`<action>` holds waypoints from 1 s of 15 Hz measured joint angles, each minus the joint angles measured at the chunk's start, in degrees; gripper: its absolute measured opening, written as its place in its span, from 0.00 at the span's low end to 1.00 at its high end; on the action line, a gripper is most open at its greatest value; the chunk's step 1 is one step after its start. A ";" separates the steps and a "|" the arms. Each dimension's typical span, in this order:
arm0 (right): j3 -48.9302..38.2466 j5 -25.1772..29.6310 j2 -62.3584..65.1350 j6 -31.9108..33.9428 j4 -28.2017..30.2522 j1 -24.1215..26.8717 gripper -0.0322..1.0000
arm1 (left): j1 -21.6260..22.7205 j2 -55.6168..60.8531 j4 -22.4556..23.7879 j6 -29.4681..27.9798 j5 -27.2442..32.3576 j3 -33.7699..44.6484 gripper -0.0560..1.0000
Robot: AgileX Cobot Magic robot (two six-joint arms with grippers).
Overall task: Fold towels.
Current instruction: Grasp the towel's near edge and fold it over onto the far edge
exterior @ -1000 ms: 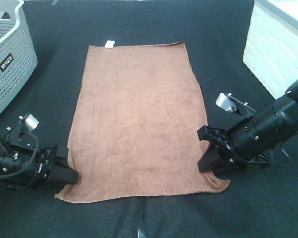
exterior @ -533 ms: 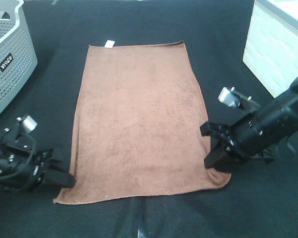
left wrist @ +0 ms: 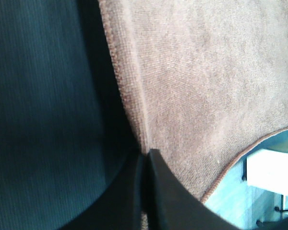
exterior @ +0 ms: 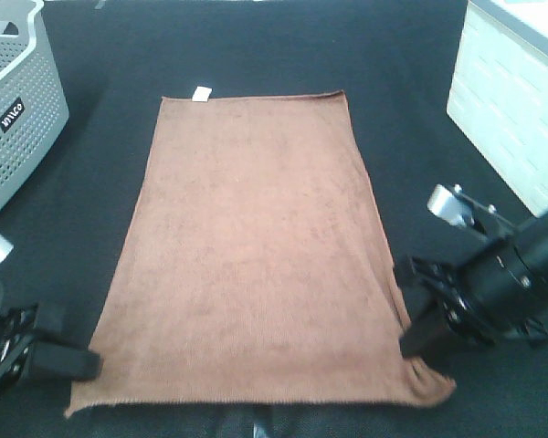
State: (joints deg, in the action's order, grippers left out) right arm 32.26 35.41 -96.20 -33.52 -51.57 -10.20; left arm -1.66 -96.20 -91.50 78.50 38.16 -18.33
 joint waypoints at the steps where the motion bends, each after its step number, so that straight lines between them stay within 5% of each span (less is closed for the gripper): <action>1: -2.18 0.06 0.92 -0.06 -0.17 0.00 0.03 | 0.00 0.97 0.40 0.00 0.06 1.26 0.05; 8: 0.17 0.11 2.06 -0.63 -0.80 0.00 0.03 | 0.00 1.66 1.38 -0.46 -0.06 -0.97 0.05; 15: 30.60 5.67 -8.42 5.27 5.56 0.00 0.03 | 0.00 -0.74 3.55 -9.51 -4.41 -21.31 0.05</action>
State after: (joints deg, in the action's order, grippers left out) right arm 62.85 41.08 -104.62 -28.25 -46.01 -10.20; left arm -1.66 -96.94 -87.95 68.98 33.75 -39.65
